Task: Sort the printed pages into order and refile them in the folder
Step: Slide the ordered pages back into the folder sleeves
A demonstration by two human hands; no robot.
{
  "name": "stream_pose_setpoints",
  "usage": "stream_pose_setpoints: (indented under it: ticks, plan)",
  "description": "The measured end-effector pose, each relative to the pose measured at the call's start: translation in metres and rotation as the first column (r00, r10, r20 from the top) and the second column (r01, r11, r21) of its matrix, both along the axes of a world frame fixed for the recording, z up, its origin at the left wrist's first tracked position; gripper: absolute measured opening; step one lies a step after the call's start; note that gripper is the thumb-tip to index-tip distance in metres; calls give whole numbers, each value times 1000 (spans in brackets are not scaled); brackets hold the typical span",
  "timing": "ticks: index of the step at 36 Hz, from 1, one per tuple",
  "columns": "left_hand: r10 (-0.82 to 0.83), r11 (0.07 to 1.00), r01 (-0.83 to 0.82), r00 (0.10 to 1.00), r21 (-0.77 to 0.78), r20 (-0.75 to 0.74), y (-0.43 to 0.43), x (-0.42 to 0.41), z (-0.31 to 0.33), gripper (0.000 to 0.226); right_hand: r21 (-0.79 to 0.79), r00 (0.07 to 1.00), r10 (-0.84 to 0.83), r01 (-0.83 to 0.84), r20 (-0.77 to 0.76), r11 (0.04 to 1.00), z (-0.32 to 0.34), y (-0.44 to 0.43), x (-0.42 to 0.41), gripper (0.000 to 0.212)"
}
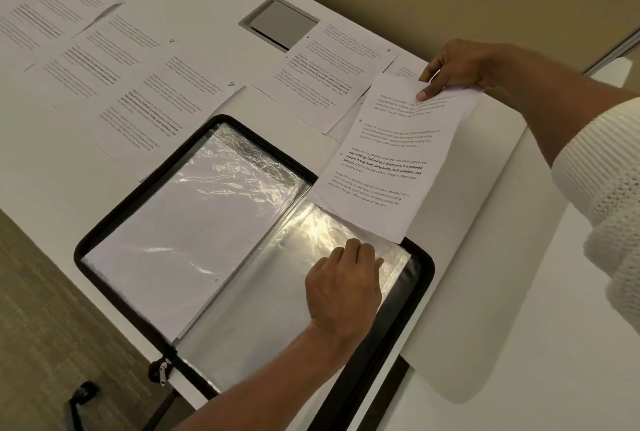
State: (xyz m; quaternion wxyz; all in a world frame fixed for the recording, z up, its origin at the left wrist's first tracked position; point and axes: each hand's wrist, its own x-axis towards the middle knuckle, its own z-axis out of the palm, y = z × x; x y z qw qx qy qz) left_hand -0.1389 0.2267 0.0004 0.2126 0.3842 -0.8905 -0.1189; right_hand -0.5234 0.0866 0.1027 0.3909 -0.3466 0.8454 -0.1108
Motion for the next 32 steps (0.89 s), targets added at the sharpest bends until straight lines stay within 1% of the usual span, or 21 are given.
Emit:
stream_pose_setpoints:
  ticks: [4,9,12,16,19,25,32]
  plan:
    - [-4,1000,4,1000,-3,-30,0,2,-1,23,-24,1000,-25,25,-14,999,-6,1,1,30]
    - [-8,1000,8,999,-7,-47,1,3,0,24,-73,997,-70,72,22,995,-17,2,0,39]
    - [-9,1000,9,999,-12,-42,0,4,1,24,-57,994,-94,98,59,994,-19,3,3,37]
    - [-18,1000,18,1000,-24,-23,0,6,1,24,-41,984,-140,145,114,989,-15,4,8,39]
    - [-18,1000,18,1000,-26,-24,-1,8,0,25,-18,982,-150,153,113,988,-12,3,8,33]
    - [-23,1000,23,1000,-11,-22,0,10,-4,27,42,990,-116,113,78,993,-13,0,6,31]
    - [-14,1000,14,999,-5,-38,-1,13,-6,28,7,983,-163,163,82,987,-16,0,13,36]
